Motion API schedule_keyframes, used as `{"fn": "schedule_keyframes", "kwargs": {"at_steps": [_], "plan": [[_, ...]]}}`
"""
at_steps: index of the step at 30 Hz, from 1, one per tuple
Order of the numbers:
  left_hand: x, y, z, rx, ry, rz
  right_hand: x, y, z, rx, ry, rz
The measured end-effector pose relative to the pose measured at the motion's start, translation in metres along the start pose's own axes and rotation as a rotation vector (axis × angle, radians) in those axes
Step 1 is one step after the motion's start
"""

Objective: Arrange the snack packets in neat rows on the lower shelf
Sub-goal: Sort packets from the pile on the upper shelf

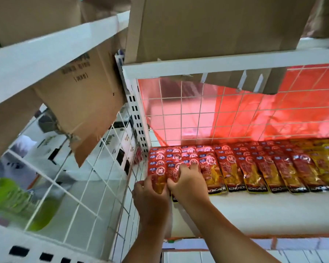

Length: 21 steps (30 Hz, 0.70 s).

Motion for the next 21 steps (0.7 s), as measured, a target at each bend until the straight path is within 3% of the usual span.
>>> {"fn": "schedule_keyframes", "kwargs": {"at_steps": [21], "plan": [[-0.007, -0.004, -0.001, 0.002, 0.025, 0.053, 0.0, -0.017, -0.004, -0.083, -0.018, 0.036]]}}
Point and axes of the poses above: each hand's wrist, its own z-axis away from the middle knuckle, its own y-axis out of the back of the hand, x = y × z, the point moved 10 cm from there along -z, towards the middle knuckle, and after that the axes turned 10 degrees about -x, right-handed, at the moved point
